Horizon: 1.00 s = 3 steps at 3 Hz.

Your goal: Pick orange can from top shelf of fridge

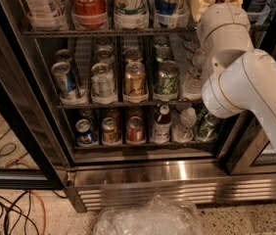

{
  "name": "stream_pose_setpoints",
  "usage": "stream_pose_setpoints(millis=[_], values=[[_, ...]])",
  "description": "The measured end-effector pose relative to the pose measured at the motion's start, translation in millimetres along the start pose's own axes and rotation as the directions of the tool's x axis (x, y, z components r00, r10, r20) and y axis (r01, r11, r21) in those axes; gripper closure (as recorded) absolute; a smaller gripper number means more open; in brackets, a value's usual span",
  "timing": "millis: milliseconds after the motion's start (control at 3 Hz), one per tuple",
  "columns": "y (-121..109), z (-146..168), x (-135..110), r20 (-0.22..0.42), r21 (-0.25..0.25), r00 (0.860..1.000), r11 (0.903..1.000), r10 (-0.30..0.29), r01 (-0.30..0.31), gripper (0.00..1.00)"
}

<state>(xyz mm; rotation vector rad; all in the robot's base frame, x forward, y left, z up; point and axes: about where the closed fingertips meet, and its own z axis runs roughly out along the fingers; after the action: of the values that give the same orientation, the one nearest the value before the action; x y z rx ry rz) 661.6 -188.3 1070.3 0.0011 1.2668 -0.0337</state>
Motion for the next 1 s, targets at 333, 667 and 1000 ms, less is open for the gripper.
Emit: stream_pose_setpoints(millis=[333, 667, 1000], values=[[0, 0, -2, 0.008, 0.001, 1.000, 1.0000, -0.003, 0.003, 1.00], [1, 3, -7, 0.033, 0.006, 0.999, 0.9999, -0.008, 0.008, 1.00], [0, 5, -15, 0.073, 0.013, 0.997, 0.9999, -0.011, 0.010, 1.00]])
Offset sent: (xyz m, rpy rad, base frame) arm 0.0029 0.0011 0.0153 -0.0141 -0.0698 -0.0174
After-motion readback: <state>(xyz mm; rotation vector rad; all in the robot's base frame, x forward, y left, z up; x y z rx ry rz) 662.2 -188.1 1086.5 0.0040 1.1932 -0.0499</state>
